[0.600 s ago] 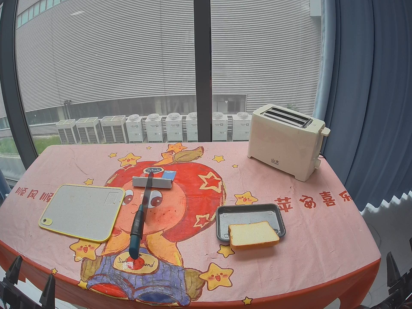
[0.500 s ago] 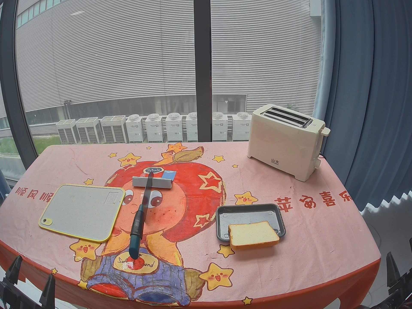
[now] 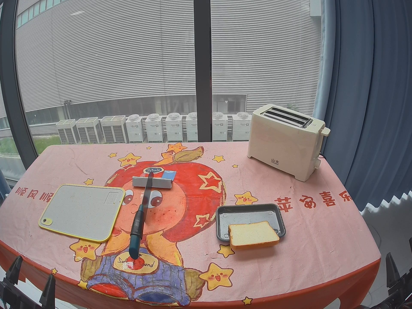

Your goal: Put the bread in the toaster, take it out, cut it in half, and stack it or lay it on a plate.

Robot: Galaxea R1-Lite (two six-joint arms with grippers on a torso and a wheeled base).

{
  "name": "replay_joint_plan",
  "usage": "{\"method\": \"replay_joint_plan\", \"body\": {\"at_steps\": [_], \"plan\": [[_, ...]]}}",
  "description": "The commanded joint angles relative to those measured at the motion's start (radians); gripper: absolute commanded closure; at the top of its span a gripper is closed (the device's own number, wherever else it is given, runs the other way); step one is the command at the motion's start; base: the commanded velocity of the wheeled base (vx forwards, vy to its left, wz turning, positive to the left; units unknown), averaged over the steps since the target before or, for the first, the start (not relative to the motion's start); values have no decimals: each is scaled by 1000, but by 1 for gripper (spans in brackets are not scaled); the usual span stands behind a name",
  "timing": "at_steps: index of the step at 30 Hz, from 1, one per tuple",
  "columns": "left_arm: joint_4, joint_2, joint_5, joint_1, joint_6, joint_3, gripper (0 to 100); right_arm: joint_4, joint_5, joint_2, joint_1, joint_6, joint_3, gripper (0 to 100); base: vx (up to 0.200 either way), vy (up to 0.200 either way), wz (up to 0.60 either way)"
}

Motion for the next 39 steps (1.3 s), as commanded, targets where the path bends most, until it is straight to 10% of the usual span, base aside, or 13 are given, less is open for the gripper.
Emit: {"method": "replay_joint_plan", "body": {"at_steps": [1,39], "plan": [[1,-15,0,1,-1,16,0,-2,-1,-16,0,0,18,0,0,0,0],[1,-15,3,1,-1,16,0,-8,3,-16,1,1,18,0,0,0,0]]}}
